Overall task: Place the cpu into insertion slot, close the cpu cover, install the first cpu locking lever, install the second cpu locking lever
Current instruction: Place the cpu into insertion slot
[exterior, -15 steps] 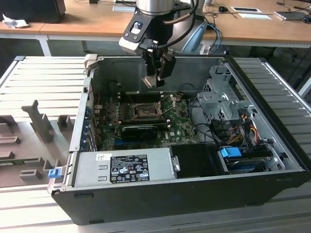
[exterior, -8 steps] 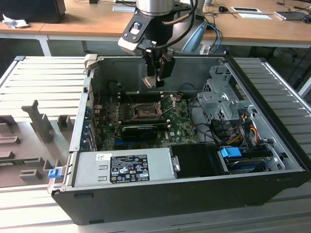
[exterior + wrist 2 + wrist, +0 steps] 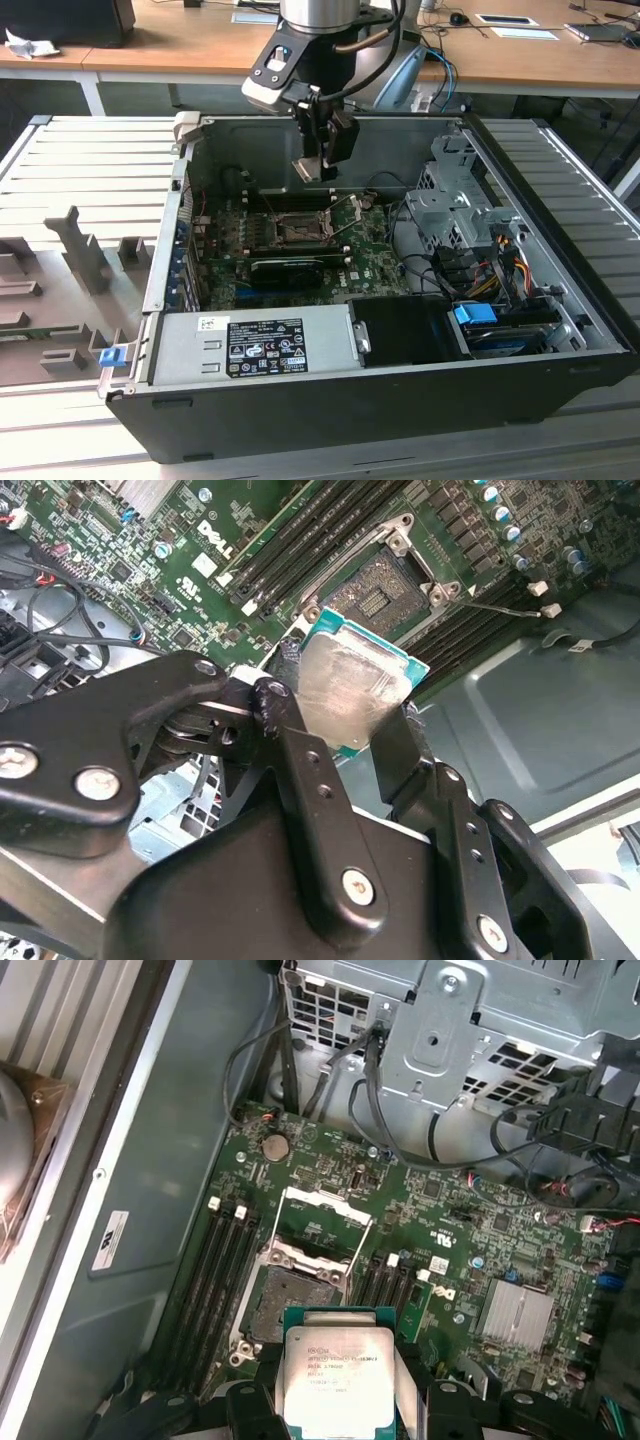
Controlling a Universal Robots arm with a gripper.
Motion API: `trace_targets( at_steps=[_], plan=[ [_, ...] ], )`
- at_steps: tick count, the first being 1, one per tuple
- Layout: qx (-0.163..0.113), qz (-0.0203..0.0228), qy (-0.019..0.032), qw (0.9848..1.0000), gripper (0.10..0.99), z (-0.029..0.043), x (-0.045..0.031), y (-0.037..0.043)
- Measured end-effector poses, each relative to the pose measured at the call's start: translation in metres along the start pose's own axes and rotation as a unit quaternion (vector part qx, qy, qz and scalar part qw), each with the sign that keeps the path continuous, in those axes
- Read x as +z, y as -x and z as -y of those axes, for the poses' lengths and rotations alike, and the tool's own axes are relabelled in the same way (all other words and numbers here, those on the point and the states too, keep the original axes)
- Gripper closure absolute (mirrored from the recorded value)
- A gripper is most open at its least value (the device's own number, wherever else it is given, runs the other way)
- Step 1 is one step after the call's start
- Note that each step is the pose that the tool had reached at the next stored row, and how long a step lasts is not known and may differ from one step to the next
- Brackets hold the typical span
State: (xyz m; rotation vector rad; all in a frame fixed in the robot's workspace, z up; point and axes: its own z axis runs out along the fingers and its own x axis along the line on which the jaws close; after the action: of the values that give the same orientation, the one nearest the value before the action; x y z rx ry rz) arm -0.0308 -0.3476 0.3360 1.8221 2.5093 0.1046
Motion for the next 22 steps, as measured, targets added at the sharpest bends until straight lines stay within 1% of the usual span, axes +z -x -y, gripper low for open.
trace_targets(
  at_steps=[11,15,16,17,21,22],
  plan=[
    [0.013,0.001,0.0002,0.9999,0.557,0.0002,0.002,0.0],
    [0.028,0.0023,0.0002,0.9996,0.557,0.0003,0.0035,0.0],
    [0.038,0.0032,0.0002,0.9993,0.557,0.0003,0.0041,0.0],
    [0.055,0.0045,0.0004,0.9985,0.557,0.0004,0.0048,0.0],
    [0.088,0.007,0.0006,0.9961,0.557,0.0004,0.006,0.0],
    [0.096,0.0077,0.0007,0.9953,0.557,0.0004,0.0064,0.0]
  ],
)
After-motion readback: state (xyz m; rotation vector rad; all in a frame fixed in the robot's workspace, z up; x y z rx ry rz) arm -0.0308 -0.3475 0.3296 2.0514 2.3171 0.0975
